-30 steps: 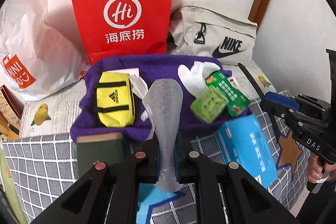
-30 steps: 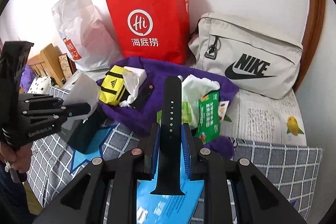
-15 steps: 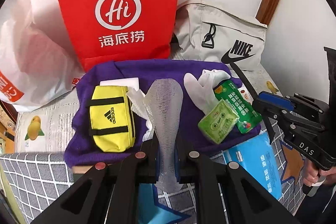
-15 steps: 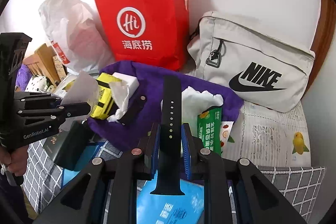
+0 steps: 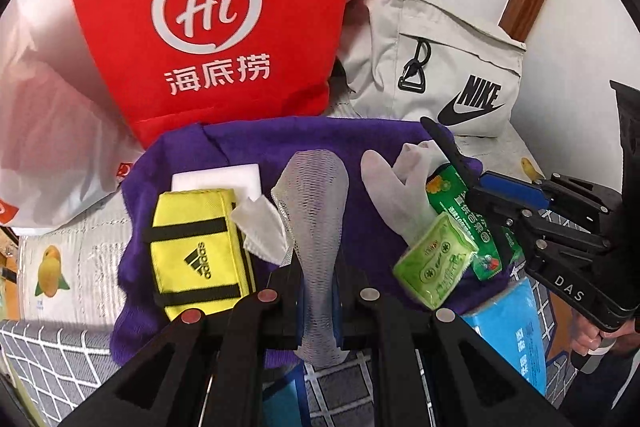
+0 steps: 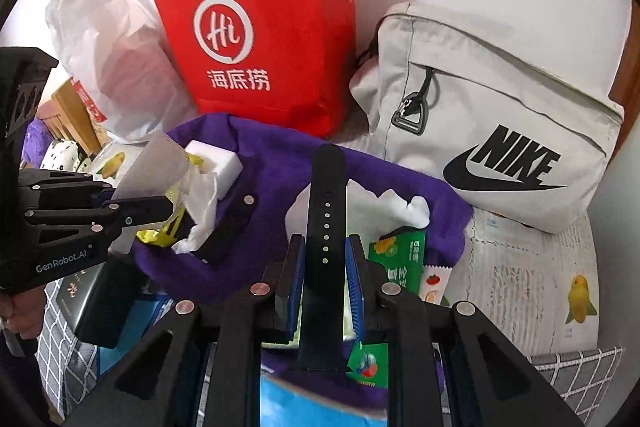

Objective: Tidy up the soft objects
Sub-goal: 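Carry the grey mask and black strap over the purple towel with both tools, then open both tools to release the mask and strap on the towel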

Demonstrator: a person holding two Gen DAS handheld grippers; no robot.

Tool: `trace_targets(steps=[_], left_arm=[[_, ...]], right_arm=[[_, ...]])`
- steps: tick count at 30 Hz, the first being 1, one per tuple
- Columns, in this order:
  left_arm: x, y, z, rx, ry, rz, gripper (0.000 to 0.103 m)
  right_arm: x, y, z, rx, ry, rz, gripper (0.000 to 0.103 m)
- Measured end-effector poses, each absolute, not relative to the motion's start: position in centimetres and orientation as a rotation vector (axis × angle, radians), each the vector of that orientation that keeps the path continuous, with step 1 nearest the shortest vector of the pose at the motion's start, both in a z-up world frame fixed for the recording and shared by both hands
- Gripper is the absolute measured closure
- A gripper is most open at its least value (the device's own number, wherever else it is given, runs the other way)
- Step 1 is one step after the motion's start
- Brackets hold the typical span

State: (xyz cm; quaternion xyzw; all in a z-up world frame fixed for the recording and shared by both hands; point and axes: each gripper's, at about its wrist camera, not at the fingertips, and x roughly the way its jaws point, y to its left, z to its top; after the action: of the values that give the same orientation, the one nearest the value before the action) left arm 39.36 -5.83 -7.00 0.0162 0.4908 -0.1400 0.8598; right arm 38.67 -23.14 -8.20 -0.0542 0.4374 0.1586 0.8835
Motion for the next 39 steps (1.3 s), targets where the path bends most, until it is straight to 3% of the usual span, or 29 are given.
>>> trace_targets(steps=[31,35,37,39], left_arm=[[44.8,-8.0,-11.6,0.013,1.174,-0.376,0.093],[45.0,-8.0,-11.8,0.008,1.183,-0.370,0.092],[45.1,-8.1,-11.9,0.005,1.181,-0.373,0.086],[45.1,-8.4,-11.8,0.009,1.182,-0.368,0.066]], right_arm=[[42.6,-23.5,-12.1,-0.135,1.001,0.323,0.082],[42.2,-23.7,-11.8,-0.124,0.997,0.316,0.072],[42.0,-23.9,-11.6,-0.122,0.994,0.316,0.066],[41.8,-23.9,-11.4,-0.120,0.994,0.308,0.065]])
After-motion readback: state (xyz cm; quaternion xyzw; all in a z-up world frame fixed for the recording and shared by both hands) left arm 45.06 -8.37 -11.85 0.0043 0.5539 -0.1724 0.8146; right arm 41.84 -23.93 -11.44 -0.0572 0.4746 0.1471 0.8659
